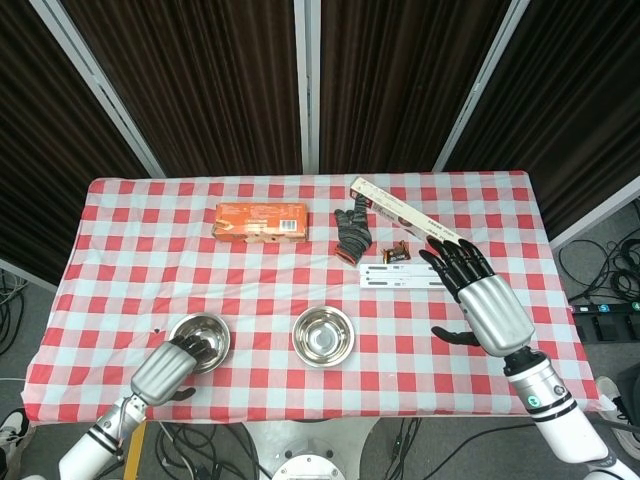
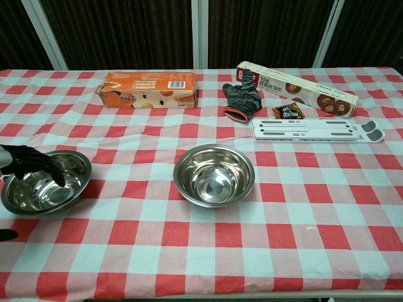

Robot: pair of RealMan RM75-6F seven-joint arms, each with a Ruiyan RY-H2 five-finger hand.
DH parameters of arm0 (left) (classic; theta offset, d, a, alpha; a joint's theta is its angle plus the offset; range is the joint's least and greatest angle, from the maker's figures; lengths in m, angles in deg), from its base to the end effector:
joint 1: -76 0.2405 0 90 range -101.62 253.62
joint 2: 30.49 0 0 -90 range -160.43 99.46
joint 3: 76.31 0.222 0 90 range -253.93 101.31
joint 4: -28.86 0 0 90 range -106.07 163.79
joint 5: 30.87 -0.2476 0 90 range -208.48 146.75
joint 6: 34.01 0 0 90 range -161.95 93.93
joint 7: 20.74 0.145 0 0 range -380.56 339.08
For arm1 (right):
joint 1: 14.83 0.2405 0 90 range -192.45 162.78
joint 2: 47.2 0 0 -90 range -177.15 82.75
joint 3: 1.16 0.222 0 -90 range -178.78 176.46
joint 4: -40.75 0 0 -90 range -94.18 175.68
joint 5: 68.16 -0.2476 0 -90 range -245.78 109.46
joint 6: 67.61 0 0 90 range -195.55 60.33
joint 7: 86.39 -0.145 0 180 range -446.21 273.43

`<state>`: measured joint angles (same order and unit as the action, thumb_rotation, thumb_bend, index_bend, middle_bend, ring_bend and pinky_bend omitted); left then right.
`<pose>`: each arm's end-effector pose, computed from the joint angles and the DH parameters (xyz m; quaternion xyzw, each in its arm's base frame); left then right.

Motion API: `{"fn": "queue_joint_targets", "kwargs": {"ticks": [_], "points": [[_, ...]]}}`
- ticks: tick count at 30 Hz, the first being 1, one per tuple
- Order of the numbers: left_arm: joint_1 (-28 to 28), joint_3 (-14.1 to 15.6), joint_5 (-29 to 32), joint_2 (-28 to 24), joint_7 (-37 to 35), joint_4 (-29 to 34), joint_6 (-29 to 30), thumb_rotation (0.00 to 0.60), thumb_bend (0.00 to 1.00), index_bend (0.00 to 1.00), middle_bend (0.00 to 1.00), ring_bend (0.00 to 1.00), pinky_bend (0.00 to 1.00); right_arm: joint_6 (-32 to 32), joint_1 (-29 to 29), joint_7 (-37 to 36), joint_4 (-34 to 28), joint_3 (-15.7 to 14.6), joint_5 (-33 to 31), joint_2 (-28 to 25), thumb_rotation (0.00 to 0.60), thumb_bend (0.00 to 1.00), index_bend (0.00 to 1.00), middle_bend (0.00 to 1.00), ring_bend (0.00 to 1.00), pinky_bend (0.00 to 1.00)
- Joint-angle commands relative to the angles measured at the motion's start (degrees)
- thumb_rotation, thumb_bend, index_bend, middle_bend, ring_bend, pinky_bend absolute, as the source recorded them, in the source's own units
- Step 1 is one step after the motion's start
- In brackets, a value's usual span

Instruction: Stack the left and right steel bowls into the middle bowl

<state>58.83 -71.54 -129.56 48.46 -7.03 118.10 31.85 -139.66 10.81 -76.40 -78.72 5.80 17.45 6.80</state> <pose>-0.2203 0.1778 -0.0311 -0.8032 -0.3244 -0.3319 0.3735 -0.1188 -0.2434 0.0968 0.7022 -0.3293 0.4728 0.4182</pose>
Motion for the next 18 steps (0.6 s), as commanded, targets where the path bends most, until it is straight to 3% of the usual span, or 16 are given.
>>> {"fn": "queue_joint_targets", "kwargs": {"ticks": [1, 11, 18], "points": [[-0.60, -0.45, 1.01, 1.45, -0.07, -2.44, -0.33, 0.600, 0.16, 0.37, 0.40, 0.30, 0.42, 0.07, -0.08, 0.11, -0.01, 0.11, -0.15, 0.09, 0.600, 0.00, 0.00, 0.02, 0.00, 0.00], [-0.63, -0.15, 1.76, 4.11, 0.23, -6.75, 1.02, 0.600, 0.19, 0.46, 0.49, 0.39, 0.50, 0.66, -0.32, 1.31, 0.12, 0.30, -0.77, 0.87, 0.600, 0.00, 0.00, 0.02, 0.00, 0.00], [-1.30, 0.32, 0.88, 6.57, 1.24, -10.60, 1.45, 0.600, 0.19, 0.47, 0.50, 0.40, 0.51, 1.35, -0.17, 1.59, 0.37, 0.78, -2.16, 1.21, 0.600, 0.00, 0.00, 0.01, 0.00, 0.00]]}}
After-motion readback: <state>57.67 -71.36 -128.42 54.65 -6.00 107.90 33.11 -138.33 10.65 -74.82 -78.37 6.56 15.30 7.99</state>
